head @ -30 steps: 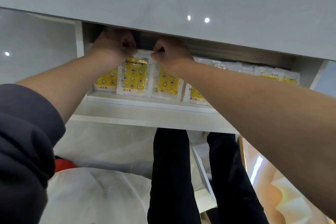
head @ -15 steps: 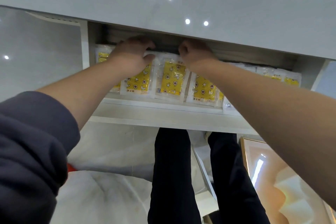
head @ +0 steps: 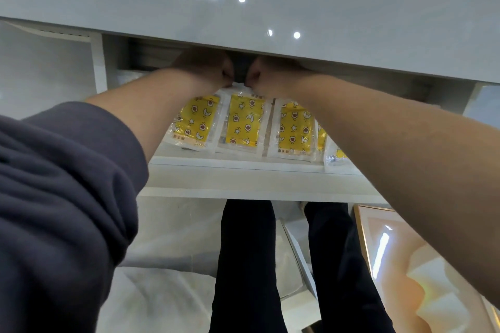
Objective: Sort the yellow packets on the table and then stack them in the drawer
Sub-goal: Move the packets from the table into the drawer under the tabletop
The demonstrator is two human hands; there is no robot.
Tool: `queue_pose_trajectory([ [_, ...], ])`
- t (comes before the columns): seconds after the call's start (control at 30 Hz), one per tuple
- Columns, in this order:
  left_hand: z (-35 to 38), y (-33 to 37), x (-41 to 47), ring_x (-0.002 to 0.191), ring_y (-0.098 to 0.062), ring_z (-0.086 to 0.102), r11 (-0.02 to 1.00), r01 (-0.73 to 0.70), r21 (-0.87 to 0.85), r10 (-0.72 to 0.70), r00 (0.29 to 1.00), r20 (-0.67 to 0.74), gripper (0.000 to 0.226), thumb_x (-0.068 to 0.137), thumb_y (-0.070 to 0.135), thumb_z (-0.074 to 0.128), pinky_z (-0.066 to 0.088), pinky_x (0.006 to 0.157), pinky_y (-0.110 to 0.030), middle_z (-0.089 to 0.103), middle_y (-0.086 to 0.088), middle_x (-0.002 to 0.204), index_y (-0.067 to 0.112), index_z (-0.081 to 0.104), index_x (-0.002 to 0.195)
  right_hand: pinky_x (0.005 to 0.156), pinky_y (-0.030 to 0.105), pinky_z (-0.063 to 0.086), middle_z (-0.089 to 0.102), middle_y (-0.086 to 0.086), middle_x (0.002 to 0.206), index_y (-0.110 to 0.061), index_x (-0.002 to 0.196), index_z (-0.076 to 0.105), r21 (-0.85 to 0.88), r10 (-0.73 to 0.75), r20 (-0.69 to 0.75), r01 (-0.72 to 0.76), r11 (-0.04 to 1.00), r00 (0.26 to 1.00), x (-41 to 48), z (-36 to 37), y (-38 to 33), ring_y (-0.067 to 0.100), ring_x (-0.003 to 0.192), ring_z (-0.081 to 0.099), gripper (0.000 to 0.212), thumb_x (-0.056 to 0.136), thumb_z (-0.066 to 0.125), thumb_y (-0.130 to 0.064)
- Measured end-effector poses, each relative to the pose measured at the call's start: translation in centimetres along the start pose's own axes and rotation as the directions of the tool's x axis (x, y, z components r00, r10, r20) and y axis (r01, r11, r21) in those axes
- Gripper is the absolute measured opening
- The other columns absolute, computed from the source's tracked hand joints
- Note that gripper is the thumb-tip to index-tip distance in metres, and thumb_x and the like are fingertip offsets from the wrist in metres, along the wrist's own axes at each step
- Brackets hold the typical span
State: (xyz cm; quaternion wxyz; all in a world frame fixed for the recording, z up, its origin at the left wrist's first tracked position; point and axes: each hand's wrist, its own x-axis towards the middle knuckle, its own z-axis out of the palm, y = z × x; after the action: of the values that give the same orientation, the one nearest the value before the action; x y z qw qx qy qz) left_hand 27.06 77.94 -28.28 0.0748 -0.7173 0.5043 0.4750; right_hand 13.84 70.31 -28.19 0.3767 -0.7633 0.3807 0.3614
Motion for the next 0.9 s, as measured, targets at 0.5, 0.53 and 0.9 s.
queue_pose_trajectory([
  [0.5, 1.5, 9.1, -0.1, 0.092, -0.021, 0.047, 0.998, 0.002, -0.062, -0.003, 1.0, -0.013, 0.035, 0.103, 0.037, 0.033, 0.031, 0.075, -0.027, 0.059, -0.009, 0.112, 0.018, 0.058, 0.119, 0.104, 0.036, 0.034, 0.039, 0.012, 0.149, -0.023, 0.148, 0.031, 0.041, 0.224, -0.038, -0.223, 0.974, 0.974, -6.9, -2.2, 10.0, 0.032, 0.133, 0.04, 0.051, 0.104, 0.02, -0.047],
  [0.53, 1.8, 10.3, 0.3, 0.092, -0.019, 0.047, 0.995, -0.016, -0.098, 0.017, 1.0, 0.011, 0.034, 0.102, 0.037, 0.036, 0.031, 0.076, -0.026, 0.059, -0.007, 0.114, 0.019, 0.058, 0.122, 0.1, 0.035, 0.037, 0.047, 0.014, 0.141, -0.021, 0.142, 0.04, 0.034, 0.219, -0.024, -0.218, 0.975, 0.975, -7.2, -2.4, 11.3, 0.032, 0.127, 0.045, 0.047, 0.104, 0.023, -0.044],
  [0.9, 4.7, 14.8, 3.5, 0.089, -0.015, 0.054, 0.968, -0.067, -0.244, 0.08, 0.996, 0.044, 0.022, 0.094, 0.028, 0.059, 0.037, 0.074, -0.024, 0.06, -0.001, 0.099, 0.014, 0.068, 0.108, 0.074, 0.027, 0.046, 0.066, 0.002, 0.098, -0.025, 0.11, 0.066, 0.159, 0.028, 0.006, -0.028, 0.987, 1.0, -6.2, -2.1, 16.2, 0.016, 0.083, 0.061, 0.025, 0.095, 0.052, -0.04],
])
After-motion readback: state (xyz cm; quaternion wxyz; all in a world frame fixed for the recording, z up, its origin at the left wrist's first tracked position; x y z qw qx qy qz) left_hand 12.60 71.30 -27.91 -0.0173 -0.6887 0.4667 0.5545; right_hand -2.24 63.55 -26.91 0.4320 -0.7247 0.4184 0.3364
